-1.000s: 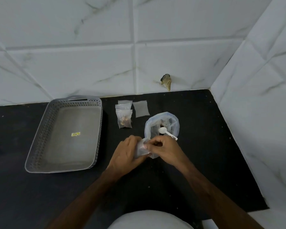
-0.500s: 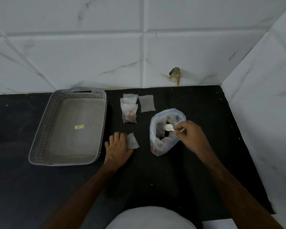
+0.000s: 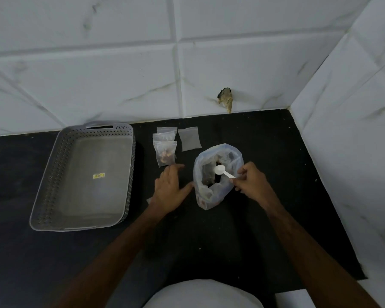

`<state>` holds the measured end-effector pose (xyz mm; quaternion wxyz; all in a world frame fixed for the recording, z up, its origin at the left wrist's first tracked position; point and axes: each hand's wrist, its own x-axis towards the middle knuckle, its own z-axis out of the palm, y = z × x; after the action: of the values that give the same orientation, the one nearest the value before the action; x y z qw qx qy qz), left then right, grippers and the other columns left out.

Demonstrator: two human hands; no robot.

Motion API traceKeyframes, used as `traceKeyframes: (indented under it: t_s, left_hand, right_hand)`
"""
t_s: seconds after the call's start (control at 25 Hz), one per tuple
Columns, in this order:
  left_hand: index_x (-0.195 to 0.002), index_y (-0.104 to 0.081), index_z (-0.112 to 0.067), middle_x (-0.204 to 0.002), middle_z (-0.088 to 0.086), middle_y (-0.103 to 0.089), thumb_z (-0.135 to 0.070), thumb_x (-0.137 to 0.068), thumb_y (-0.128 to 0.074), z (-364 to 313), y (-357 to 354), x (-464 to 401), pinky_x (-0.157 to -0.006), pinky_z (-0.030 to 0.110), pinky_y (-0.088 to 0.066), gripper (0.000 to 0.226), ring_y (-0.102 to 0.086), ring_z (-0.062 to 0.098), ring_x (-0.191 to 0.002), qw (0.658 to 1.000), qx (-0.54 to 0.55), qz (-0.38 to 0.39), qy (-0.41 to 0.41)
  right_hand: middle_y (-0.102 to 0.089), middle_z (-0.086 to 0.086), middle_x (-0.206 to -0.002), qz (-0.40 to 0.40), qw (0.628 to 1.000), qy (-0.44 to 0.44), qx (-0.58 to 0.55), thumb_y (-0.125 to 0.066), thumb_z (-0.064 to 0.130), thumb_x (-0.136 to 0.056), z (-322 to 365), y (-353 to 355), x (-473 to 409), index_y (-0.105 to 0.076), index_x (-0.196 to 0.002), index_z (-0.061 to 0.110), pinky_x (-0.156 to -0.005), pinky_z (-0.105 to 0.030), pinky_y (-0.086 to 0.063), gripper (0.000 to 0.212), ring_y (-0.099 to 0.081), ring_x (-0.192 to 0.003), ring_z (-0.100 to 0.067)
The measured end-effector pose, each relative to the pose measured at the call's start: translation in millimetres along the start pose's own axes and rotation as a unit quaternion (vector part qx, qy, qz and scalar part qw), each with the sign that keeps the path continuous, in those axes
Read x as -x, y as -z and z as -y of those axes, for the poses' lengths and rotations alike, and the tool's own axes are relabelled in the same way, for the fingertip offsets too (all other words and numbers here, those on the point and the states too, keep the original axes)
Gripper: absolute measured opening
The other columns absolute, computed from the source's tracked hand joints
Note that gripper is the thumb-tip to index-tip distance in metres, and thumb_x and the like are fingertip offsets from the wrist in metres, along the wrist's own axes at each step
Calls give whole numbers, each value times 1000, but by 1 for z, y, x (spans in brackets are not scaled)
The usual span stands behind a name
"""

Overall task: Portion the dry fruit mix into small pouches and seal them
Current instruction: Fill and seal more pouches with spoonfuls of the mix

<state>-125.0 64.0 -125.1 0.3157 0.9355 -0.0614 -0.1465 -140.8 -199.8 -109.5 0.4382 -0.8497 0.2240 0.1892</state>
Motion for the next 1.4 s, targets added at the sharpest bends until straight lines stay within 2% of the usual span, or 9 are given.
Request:
traceKeyframes:
  t_s: [0.24, 0.36, 0.48, 0.64, 0.8, 1.04, 1.16, 1.28, 1.4]
  left_hand:
    - [-128, -41, -24, -124, -2, -61, -47, -76, -83, -31, -17, -38, -95, 38, -56, 71, -62, 13, -112, 946, 223, 165, 167]
    - [-128, -55, -28, -121, -6, -68, -58, -69, -82, -19, -40, -52, -93, 40, -59, 71, -67, 11, -111, 957, 178, 172, 150]
    - [-131, -55, -23, -121, -5, -64, -34, -87, -74, -39, -29, -43, -96, 39, -56, 49, -64, 14, -111, 965, 169, 127, 152]
    - [-127, -53, -18, -117, 3, -65, -25, -95, -65, -45, -23, -32, -87, 38, -58, 35, -65, 18, -101, 978, 143, 17, 153]
    - [-131, -47, -21, -110, -1, -67, -25, -97, -62, -51, -15, -21, -82, 41, -61, 37, -68, 17, -96, 993, 60, -68, 73]
    - [-131, -45, -18, -123, 0, -61, -35, -88, -75, -46, -14, -27, -93, 42, -57, 55, -62, 16, -107, 984, 112, 63, 120]
    - [-136, -45, -14, -129, 1, -54, -38, -86, -78, -36, -21, -19, -96, 40, -55, 65, -58, 16, -112, 981, 122, 71, 132]
    - [-137, -43, -12, -139, 9, -48, -58, -87, -70, -22, -27, -10, -97, 42, -51, 73, -55, 23, -118, 982, 59, 104, 148]
    - [-136, -43, -14, -135, 7, -49, -70, -78, -71, -21, -25, -10, -95, 41, -52, 85, -55, 21, -115, 981, 40, 133, 133]
  right_hand:
    - [-67, 1, -90, -20, 998, 52, 34, -77, 18, -87, 16, 27, -18, -39, -148, 18, -74, -24, -46, 72, -64, -87, -8]
    - [-69, 1, -90, 15, 994, 38, 105, -77, 28, -88, 22, 35, -39, -60, -128, 17, -79, -33, -53, 44, -67, -88, -14]
    - [-72, -4, -97, 18, 997, 13, 74, -75, 27, -89, 24, 40, -51, -72, -100, 15, -84, -36, -57, 16, -68, -89, -18]
    - [-70, 2, -93, -42, 992, 35, 111, -74, 24, -89, 29, 43, -44, -70, -95, 20, -78, -31, -57, 8, -65, -83, -11]
    - [-62, 7, -94, -174, 961, 150, 157, -72, 22, -89, 34, 44, -15, -65, -97, 23, -77, -28, -53, 11, -60, -85, -8]
    - [-67, 0, -103, -71, 990, 61, 107, -73, 24, -91, 12, 36, -2, -60, -110, 23, -68, -23, -52, 23, -64, -85, -8]
    - [-65, -2, -108, -101, 978, 96, 154, -75, 24, -89, 14, 37, 3, -55, -127, 19, -87, -37, -57, 43, -66, -98, -16]
    - [-63, 1, -109, -140, 942, 193, 234, -72, 27, -91, 13, 31, 13, -62, -118, 20, -88, -32, -52, 30, -61, -101, -13]
    - [-61, 6, -109, -94, 930, 247, 256, -67, 29, -94, 18, 12, 18, -67, -112, 24, -87, -27, -47, 18, -56, -101, -9]
